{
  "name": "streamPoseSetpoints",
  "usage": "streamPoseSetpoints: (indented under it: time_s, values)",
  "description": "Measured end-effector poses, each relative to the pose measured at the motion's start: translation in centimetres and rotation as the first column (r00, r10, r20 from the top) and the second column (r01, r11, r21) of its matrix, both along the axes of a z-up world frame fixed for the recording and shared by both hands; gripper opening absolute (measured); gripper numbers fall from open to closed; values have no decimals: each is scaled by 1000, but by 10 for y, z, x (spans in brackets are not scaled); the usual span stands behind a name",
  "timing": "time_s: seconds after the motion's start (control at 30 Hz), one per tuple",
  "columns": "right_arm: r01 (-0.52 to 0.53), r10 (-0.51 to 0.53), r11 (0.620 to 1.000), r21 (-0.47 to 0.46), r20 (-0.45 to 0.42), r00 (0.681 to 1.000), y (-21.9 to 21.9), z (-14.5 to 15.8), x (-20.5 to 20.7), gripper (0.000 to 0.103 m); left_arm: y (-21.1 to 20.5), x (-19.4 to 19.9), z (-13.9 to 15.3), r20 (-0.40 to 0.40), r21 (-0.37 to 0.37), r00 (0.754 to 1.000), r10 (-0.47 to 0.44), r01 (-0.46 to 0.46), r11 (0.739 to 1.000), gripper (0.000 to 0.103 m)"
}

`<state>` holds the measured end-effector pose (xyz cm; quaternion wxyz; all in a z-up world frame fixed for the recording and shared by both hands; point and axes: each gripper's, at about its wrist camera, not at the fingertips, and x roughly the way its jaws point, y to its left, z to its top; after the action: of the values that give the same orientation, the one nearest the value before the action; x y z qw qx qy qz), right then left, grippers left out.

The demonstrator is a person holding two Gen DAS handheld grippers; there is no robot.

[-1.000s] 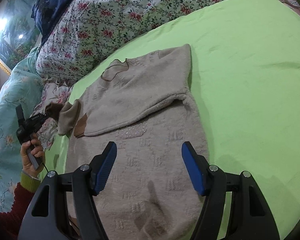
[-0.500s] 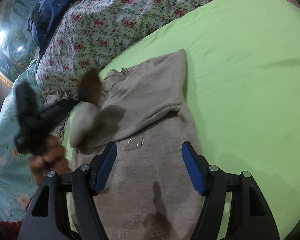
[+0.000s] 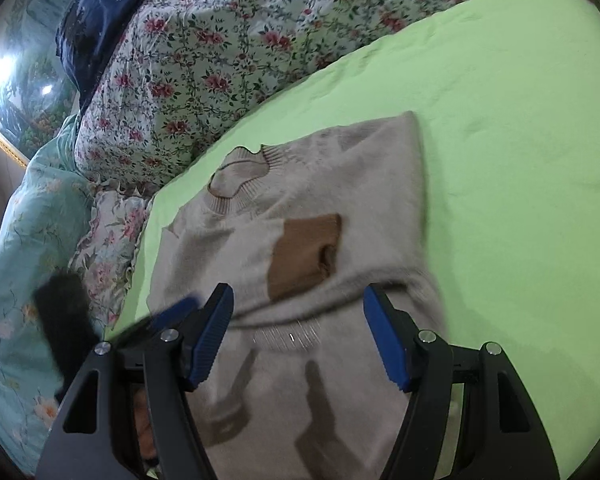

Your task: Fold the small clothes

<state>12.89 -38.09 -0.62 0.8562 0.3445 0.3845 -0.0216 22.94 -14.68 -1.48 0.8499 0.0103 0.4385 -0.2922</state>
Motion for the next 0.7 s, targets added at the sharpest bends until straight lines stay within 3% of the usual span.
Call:
streamPoseSetpoints:
  time_s: [0.07,0.13,0.2,0.3,0.37,0.4,0.43,0.47,0.53,0.63,0.7]
  values:
    - [0,0,1000,-18,-17,1000,0,-4,18,69,44,5,-1,16,46,994,105,-106,993,61]
    - [-7,6,999,-33,-31,1000,0,-9,31,69,91,17,-5,18,81,974,226,-226,971,61]
    - [-9,5,999,-51,-74,997,0,-18,46,69,136,32,-15,-6,115,936,352,-349,930,59]
    - [-33,27,999,-38,-141,990,5,-39,67,69,171,48,-28,-35,121,901,432,-426,897,59]
    - [-35,26,998,-50,-158,987,10,-47,73,66,177,59,-39,-56,132,903,427,-417,899,59]
    - [-46,36,997,-59,-156,987,14,-48,77,47,175,64,-44,-61,141,907,417,-406,903,59]
    - [-61,53,997,-46,-158,986,17,-48,81,21,174,69,-49,-53,155,910,410,-399,904,59]
    - [-67,62,997,-24,-154,986,20,-47,83,13,169,74,-50,-38,172,913,405,-394,903,60]
    - [-61,57,998,-32,-107,993,21,-32,81,9,160,86,-49,-15,192,912,410,-400,896,58]
    - [-24,26,999,-35,58,998,17,17,63,6,157,105,-44,-14,170,901,434,-426,889,30]
    - [11,-5,999,-35,159,987,12,46,45,6,161,106,-40,-9,149,884,468,-462,874,25]
